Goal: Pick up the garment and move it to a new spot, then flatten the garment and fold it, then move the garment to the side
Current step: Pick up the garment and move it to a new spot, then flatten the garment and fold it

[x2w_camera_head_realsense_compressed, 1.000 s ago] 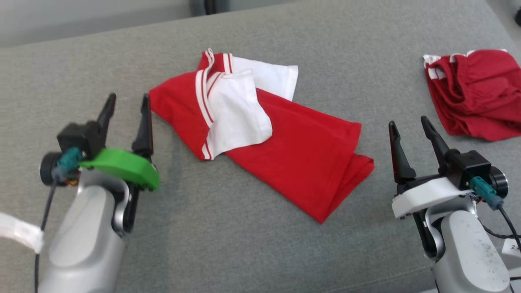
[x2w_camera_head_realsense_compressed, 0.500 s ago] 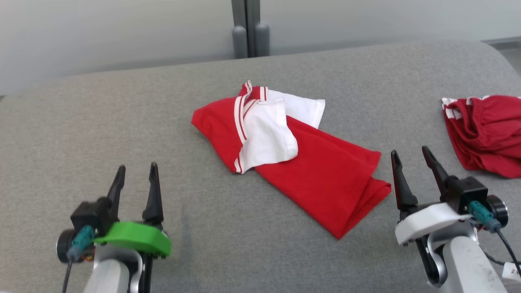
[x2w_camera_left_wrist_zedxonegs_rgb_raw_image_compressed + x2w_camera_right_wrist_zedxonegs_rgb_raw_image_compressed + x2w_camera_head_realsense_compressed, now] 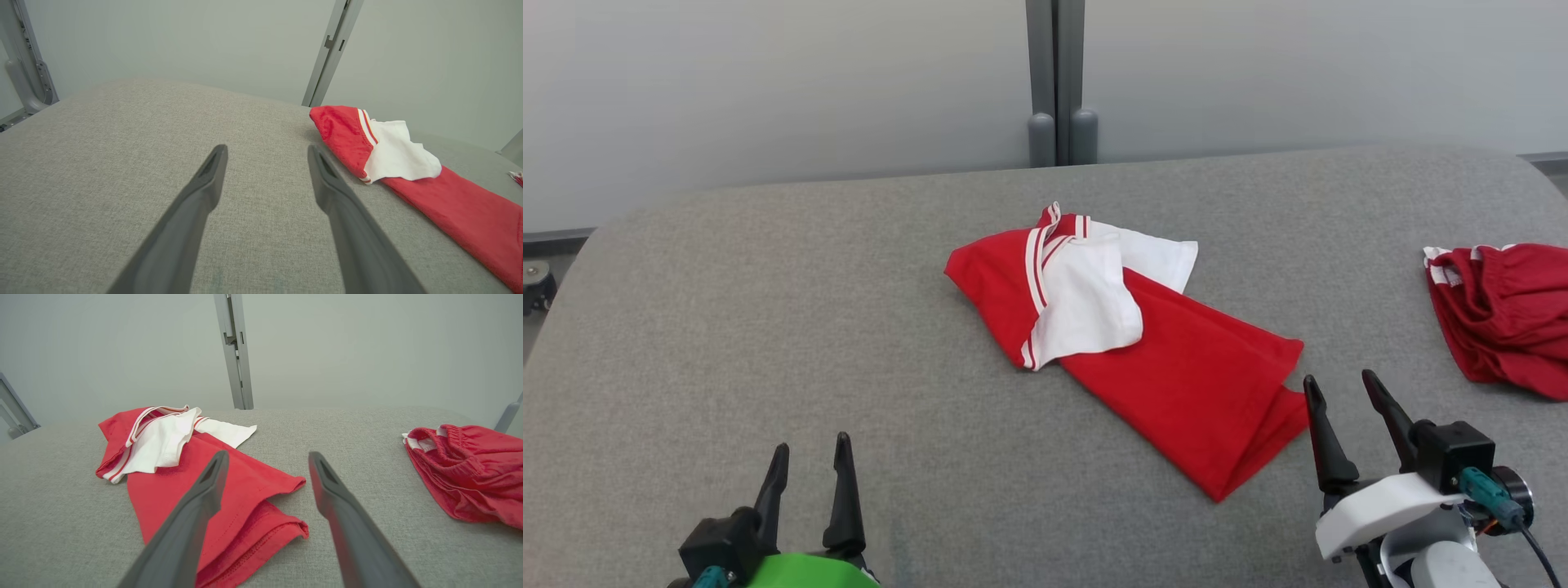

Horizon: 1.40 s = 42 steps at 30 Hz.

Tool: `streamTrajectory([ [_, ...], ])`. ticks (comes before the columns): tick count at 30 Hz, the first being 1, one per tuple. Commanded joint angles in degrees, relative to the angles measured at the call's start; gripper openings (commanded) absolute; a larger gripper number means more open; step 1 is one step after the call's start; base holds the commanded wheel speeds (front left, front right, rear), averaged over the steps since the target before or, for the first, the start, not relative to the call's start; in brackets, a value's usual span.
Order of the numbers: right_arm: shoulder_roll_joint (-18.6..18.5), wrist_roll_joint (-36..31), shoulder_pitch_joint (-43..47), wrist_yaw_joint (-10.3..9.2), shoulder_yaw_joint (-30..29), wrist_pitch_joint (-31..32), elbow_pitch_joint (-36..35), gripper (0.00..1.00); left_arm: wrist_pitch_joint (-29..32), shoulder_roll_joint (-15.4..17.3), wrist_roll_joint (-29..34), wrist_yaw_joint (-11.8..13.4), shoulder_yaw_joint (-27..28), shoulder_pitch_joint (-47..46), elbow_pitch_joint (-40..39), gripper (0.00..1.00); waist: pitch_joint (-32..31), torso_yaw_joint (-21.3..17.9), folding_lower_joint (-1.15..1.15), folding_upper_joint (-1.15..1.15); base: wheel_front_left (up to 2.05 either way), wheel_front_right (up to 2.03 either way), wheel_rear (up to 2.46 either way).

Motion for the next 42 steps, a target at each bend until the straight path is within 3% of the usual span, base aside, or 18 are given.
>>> streamTrajectory([
  [1,-0.21,0.59,0.93,-0.09,0.21,-0.26,0.29,1.00,0.00,0.01,0.40,-0.23,0.31,0.99,-0.19,1.00,-0.11,0.10,0.00,0.00,0.00,0.00,0.00],
  [24,-0.21,-0.57,0.55,-0.09,1.14,-0.26,0.94,1.00,0.00,-0.44,0.84,-0.82,-0.05,0.38,0.74,1.00,0.36,-0.42,0.00,0.00,0.00,0.00,0.00],
  [32,-0.20,-0.74,-0.88,-0.09,2.55,-0.27,0.74,1.00,0.00,-0.41,1.14,-1.13,-4.80,-3.60,2.36,1.00,3.11,-3.67,0.00,0.00,0.00,0.00,0.00],
  [42,-0.19,-0.94,-4.22,-0.09,3.93,-0.26,-0.06,1.00,0.43,-0.34,2.80,-0.75,-12.66,-16.32,13.40,1.00,10.18,-10.45,0.00,0.00,0.00,0.00,0.00],
])
